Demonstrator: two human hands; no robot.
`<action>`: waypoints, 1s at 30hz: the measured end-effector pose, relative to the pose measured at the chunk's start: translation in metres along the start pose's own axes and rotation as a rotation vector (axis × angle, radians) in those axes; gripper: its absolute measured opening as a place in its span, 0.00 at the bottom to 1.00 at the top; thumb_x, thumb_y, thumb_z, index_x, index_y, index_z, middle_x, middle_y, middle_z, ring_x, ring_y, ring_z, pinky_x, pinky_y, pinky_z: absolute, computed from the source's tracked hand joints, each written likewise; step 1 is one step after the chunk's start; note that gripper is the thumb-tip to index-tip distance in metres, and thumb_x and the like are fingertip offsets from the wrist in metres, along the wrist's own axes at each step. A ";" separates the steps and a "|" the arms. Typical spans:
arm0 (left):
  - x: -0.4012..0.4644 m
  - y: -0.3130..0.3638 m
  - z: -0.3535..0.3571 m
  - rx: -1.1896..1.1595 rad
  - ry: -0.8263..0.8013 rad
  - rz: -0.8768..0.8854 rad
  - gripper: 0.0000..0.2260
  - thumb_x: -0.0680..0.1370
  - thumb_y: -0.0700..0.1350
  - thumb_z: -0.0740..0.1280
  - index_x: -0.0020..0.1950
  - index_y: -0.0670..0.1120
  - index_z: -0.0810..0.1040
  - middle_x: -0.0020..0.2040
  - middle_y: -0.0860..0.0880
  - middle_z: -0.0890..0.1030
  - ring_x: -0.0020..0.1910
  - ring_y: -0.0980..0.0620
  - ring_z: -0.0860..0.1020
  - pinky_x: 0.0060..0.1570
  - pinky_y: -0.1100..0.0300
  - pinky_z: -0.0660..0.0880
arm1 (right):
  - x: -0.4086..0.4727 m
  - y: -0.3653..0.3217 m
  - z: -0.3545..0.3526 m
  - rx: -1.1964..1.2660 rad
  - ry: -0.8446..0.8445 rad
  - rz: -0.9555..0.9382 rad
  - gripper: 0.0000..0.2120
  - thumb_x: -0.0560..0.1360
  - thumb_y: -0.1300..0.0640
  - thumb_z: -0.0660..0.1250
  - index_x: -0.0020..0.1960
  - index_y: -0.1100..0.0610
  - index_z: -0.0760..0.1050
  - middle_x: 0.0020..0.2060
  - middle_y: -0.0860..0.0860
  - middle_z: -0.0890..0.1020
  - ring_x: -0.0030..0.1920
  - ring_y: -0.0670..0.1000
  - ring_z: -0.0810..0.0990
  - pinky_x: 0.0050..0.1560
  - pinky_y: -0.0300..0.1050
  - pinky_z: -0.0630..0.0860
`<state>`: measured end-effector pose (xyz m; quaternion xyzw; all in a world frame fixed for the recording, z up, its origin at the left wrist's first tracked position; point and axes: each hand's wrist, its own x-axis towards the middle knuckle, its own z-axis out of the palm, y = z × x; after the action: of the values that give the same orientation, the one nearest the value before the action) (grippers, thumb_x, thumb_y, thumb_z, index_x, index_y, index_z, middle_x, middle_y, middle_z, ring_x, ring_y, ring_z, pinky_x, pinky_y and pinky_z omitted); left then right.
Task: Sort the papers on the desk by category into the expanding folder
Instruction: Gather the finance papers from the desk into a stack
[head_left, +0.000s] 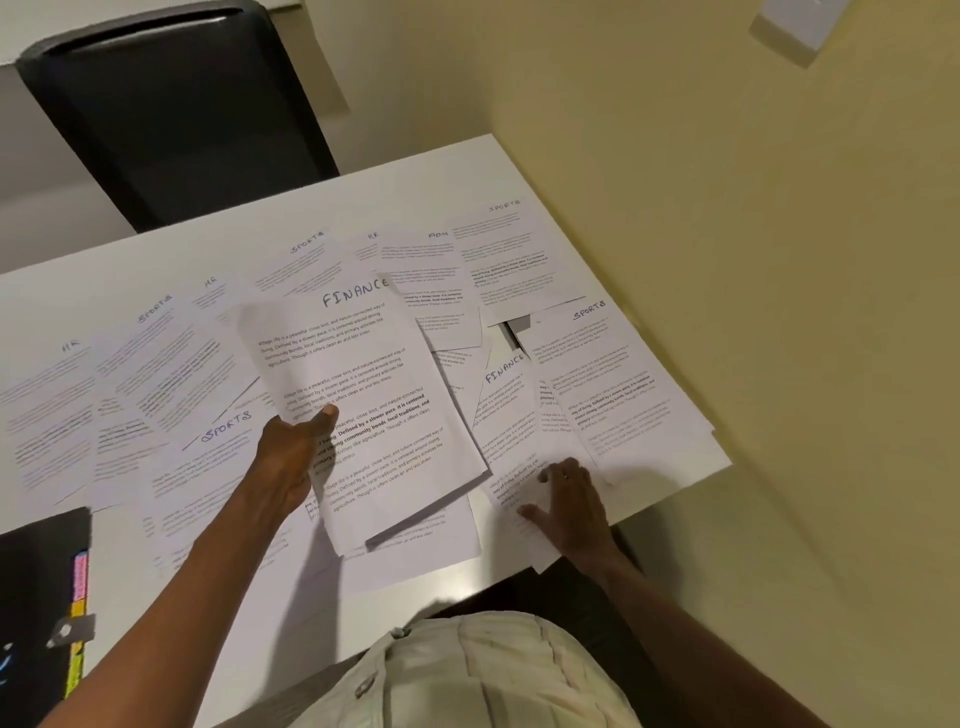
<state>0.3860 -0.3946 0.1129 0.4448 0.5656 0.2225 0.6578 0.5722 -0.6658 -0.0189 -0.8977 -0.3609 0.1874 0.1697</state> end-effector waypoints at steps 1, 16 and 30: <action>0.000 0.000 -0.001 0.007 -0.012 0.003 0.04 0.78 0.37 0.69 0.50 0.45 0.79 0.47 0.46 0.83 0.43 0.47 0.81 0.44 0.54 0.77 | -0.006 -0.005 0.007 -0.056 -0.059 -0.048 0.31 0.68 0.39 0.73 0.62 0.56 0.70 0.61 0.53 0.71 0.59 0.51 0.71 0.59 0.44 0.74; -0.010 -0.014 -0.075 0.032 -0.072 0.022 0.09 0.77 0.38 0.71 0.57 0.41 0.79 0.50 0.44 0.84 0.46 0.45 0.82 0.48 0.52 0.78 | -0.022 -0.056 0.033 -0.491 0.096 -0.059 0.10 0.64 0.67 0.72 0.42 0.59 0.75 0.30 0.51 0.74 0.26 0.49 0.72 0.24 0.40 0.63; -0.006 0.008 -0.078 0.061 -0.010 0.103 0.11 0.78 0.41 0.71 0.59 0.40 0.78 0.49 0.43 0.83 0.48 0.42 0.82 0.52 0.48 0.78 | 0.025 -0.109 -0.061 0.559 0.337 0.357 0.15 0.72 0.60 0.64 0.59 0.61 0.74 0.45 0.56 0.82 0.45 0.59 0.82 0.45 0.45 0.75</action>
<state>0.3125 -0.3692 0.1257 0.4945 0.5451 0.2365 0.6343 0.5536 -0.5841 0.0768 -0.8837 -0.1007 0.1551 0.4300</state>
